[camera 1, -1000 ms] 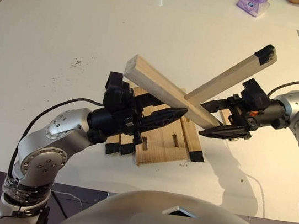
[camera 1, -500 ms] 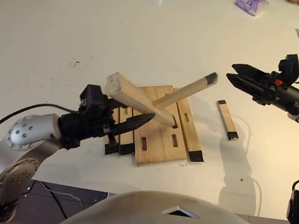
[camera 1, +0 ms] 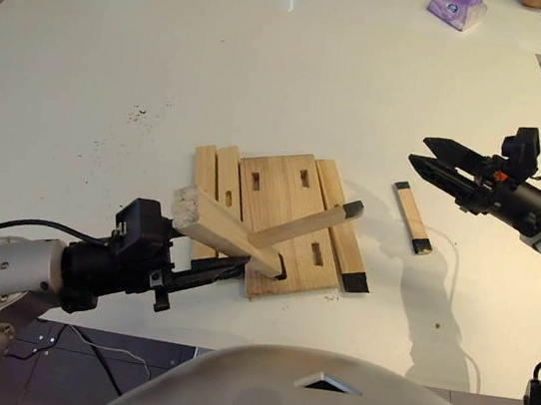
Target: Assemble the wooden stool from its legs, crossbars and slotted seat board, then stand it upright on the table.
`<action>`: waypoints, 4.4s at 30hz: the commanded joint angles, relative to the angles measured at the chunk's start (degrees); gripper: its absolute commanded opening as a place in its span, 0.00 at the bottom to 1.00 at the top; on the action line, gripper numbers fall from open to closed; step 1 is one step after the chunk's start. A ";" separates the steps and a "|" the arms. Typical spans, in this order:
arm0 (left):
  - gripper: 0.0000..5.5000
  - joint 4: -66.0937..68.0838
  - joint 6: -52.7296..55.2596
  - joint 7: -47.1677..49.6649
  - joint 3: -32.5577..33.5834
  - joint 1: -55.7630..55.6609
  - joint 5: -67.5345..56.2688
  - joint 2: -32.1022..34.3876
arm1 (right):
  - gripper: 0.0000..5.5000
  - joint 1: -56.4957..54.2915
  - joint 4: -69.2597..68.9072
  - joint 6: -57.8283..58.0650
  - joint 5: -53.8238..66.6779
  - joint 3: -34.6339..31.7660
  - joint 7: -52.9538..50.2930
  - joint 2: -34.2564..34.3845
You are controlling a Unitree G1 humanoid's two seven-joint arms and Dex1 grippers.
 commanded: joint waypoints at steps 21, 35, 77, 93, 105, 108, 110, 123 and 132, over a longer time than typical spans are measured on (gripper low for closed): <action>0.37 7.59 0.85 -10.16 5.14 -3.44 2.62 4.70 | 0.54 2.87 -1.52 -4.15 -2.74 1.13 -6.08 4.31; 0.37 9.64 -2.58 -7.64 -2.96 -4.13 13.41 4.75 | 0.54 2.09 -1.88 -4.37 -3.13 2.68 -7.27 5.63; 0.45 32.72 -7.95 -8.49 -33.19 -40.48 29.50 6.28 | 0.54 -1.15 -0.07 -5.70 -4.49 6.91 -4.43 5.47; 0.58 7.48 14.07 21.25 -19.22 -6.32 36.31 -5.95 | 0.54 4.54 -3.91 -7.75 -6.13 3.46 -7.95 4.83; 0.58 3.76 30.78 29.59 -20.07 -3.16 34.24 -11.04 | 0.54 2.13 -3.27 -7.51 -6.96 5.12 -7.40 4.22; 0.58 3.48 31.41 29.02 -17.71 -4.64 33.22 -10.77 | 0.54 3.02 -3.68 -7.90 -7.26 5.01 -7.60 4.50; 0.58 2.58 31.55 28.02 -17.72 -5.59 32.67 -9.64 | 0.54 3.54 -3.88 -8.17 -7.49 4.95 -7.79 4.64; 0.58 12.52 31.91 25.97 -17.31 -3.89 29.77 -12.98 | 0.54 3.49 -3.32 -8.93 -9.90 6.38 -8.09 5.42; 0.41 20.26 25.09 25.79 -19.00 -3.14 30.06 -17.30 | 0.54 1.85 -2.53 -9.28 -10.42 7.30 -8.03 5.93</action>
